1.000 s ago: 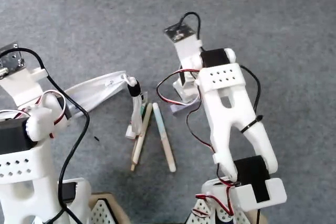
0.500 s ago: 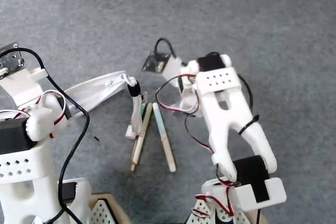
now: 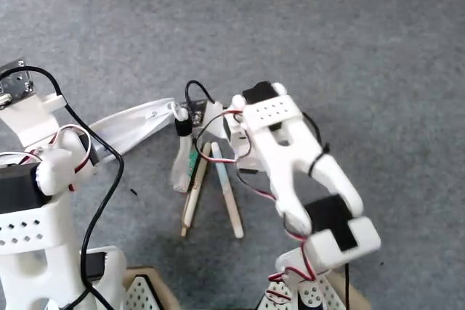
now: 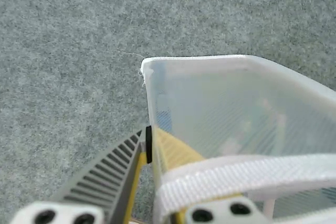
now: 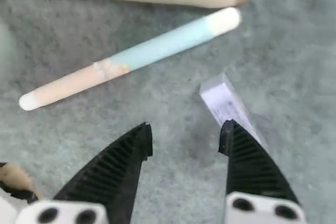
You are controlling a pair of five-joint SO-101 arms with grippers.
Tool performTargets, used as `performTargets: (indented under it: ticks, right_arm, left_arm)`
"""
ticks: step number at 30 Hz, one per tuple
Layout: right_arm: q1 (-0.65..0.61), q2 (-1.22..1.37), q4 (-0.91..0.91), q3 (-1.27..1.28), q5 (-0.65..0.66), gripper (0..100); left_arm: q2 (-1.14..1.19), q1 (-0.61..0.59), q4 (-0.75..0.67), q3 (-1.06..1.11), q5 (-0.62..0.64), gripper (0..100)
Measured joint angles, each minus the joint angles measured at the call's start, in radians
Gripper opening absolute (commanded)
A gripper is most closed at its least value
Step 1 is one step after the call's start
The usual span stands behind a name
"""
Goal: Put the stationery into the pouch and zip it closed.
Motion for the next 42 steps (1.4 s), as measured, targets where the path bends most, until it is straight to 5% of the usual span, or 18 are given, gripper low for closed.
performTargets:
  ticks: [16,42]
  right_arm:
    - [0.002,0.227,0.034,-0.262,0.000,22.7]
    - [0.049,0.334,0.029,-0.293,0.034,22.3]
  left_arm:
    - [0.000,0.000,0.000,0.000,0.005,3]
    - [0.000,0.000,0.000,0.000,0.002,3]
